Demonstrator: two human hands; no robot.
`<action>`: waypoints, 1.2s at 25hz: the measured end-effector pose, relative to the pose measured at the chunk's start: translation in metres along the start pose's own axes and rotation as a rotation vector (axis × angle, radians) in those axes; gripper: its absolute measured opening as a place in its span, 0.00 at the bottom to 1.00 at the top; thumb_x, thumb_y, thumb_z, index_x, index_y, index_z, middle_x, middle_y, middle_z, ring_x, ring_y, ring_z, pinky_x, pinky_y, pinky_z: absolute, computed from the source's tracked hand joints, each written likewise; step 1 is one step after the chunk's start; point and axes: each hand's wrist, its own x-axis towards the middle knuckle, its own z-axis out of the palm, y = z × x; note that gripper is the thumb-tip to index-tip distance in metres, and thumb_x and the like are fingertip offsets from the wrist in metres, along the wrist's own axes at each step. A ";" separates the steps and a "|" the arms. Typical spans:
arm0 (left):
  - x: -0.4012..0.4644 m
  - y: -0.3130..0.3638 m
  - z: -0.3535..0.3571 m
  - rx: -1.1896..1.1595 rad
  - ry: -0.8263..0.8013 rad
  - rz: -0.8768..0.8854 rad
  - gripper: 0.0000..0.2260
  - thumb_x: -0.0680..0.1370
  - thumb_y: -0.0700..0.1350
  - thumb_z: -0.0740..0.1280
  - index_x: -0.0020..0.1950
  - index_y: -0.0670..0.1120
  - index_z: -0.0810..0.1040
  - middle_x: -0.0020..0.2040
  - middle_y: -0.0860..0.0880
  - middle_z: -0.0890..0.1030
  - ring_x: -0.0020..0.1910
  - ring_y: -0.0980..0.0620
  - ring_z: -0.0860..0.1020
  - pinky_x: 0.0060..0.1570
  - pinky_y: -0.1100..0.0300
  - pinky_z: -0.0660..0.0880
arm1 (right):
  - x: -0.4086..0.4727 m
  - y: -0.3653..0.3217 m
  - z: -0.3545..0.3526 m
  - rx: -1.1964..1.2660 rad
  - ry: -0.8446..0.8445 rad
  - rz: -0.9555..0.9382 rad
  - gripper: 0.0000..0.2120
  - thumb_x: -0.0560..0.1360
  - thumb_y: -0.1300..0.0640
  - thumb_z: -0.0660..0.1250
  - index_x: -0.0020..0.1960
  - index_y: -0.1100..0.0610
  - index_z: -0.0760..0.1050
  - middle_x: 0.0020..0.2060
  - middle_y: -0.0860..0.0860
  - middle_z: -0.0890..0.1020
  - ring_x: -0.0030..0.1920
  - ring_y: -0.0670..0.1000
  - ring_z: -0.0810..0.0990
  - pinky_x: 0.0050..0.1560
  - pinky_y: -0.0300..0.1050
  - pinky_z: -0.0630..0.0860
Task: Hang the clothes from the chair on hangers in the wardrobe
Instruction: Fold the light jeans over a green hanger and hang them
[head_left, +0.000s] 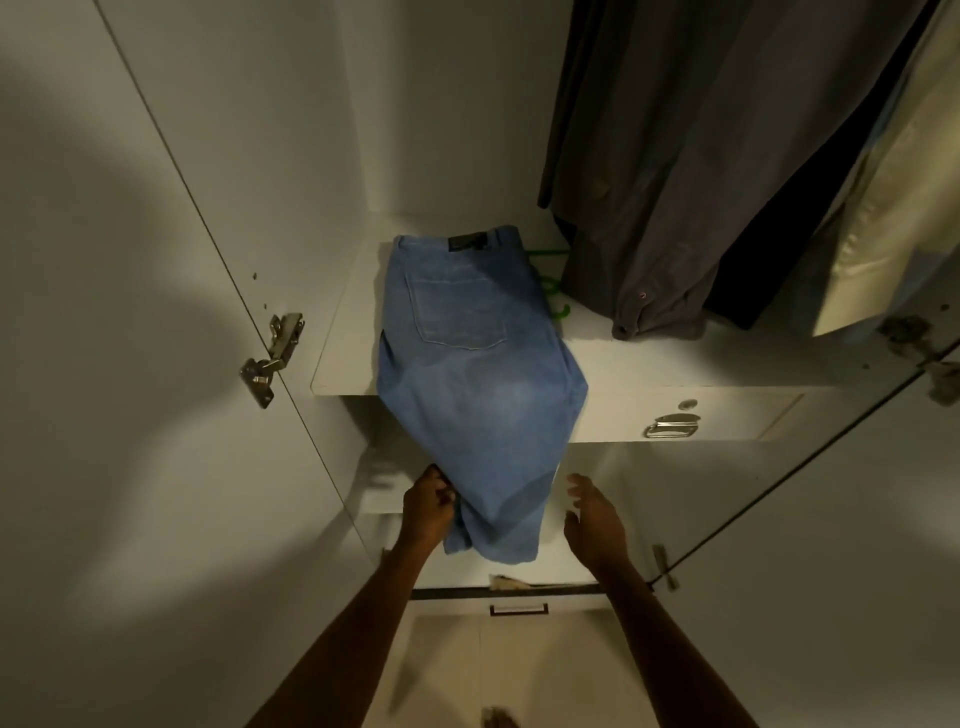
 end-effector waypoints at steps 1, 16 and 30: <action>0.006 -0.003 0.003 -0.049 -0.024 -0.025 0.17 0.77 0.33 0.70 0.48 0.57 0.75 0.48 0.51 0.82 0.46 0.54 0.80 0.50 0.59 0.78 | 0.005 0.002 0.003 0.056 -0.046 0.001 0.28 0.77 0.65 0.68 0.76 0.56 0.66 0.68 0.55 0.77 0.65 0.56 0.77 0.63 0.50 0.77; 0.029 -0.070 0.041 0.161 0.162 0.284 0.24 0.69 0.40 0.75 0.28 0.57 0.62 0.24 0.56 0.67 0.26 0.59 0.63 0.31 0.64 0.62 | 0.050 0.030 0.039 -0.091 -0.277 0.041 0.10 0.77 0.57 0.68 0.55 0.61 0.80 0.51 0.54 0.82 0.50 0.57 0.81 0.43 0.44 0.73; 0.012 -0.075 0.028 0.197 0.312 0.226 0.19 0.76 0.43 0.76 0.27 0.46 0.75 0.23 0.56 0.70 0.22 0.67 0.65 0.28 0.70 0.61 | 0.052 0.056 0.036 0.023 -0.294 0.045 0.02 0.70 0.64 0.77 0.43 0.62 0.87 0.40 0.55 0.87 0.40 0.55 0.84 0.45 0.47 0.81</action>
